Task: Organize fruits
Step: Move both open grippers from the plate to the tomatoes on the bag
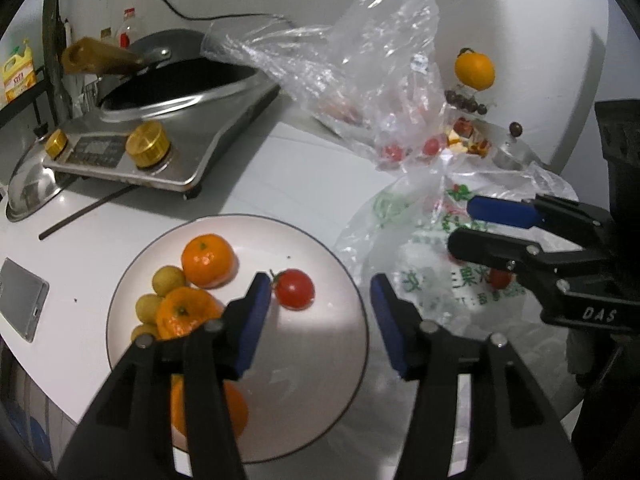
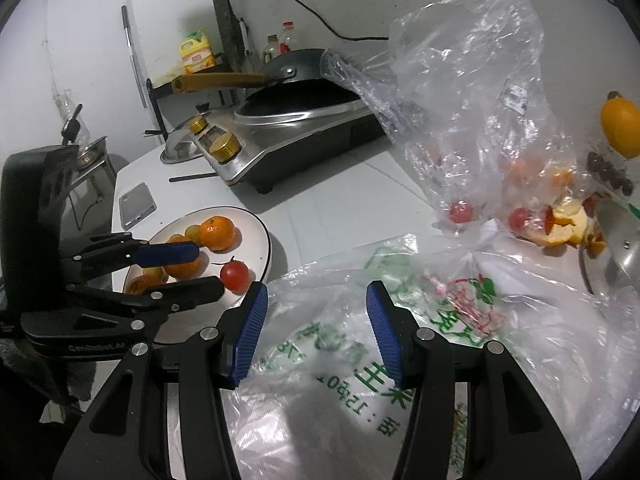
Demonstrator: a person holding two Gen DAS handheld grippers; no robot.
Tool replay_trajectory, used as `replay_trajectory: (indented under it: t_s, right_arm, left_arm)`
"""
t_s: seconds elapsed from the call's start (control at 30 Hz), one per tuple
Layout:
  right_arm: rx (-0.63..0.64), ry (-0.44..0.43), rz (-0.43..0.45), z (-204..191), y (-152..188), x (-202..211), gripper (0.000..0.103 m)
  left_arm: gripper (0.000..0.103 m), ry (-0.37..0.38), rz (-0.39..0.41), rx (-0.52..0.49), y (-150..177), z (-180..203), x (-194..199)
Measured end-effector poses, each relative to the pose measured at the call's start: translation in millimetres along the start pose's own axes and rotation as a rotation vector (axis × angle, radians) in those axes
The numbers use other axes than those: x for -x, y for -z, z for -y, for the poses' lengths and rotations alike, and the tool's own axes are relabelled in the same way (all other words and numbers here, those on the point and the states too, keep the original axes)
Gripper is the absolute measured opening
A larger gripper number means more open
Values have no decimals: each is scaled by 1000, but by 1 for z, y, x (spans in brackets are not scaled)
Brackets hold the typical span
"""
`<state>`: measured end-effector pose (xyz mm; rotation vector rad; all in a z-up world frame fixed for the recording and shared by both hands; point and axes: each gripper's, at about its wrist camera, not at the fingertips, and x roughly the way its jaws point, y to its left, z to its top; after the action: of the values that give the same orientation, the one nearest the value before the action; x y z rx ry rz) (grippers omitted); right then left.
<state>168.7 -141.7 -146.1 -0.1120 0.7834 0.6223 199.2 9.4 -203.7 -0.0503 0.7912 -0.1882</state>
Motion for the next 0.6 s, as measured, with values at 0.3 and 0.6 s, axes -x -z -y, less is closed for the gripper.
replay_trajectory:
  t_s: [0.3, 0.6]
  right_arm:
    - [3, 30, 17, 1, 10, 30, 54]
    - [-7, 53, 32, 9, 24, 54, 54]
  left_arm:
    - [53, 12, 26, -44, 5, 30, 16]
    - [53, 24, 35, -85, 8, 61, 23]
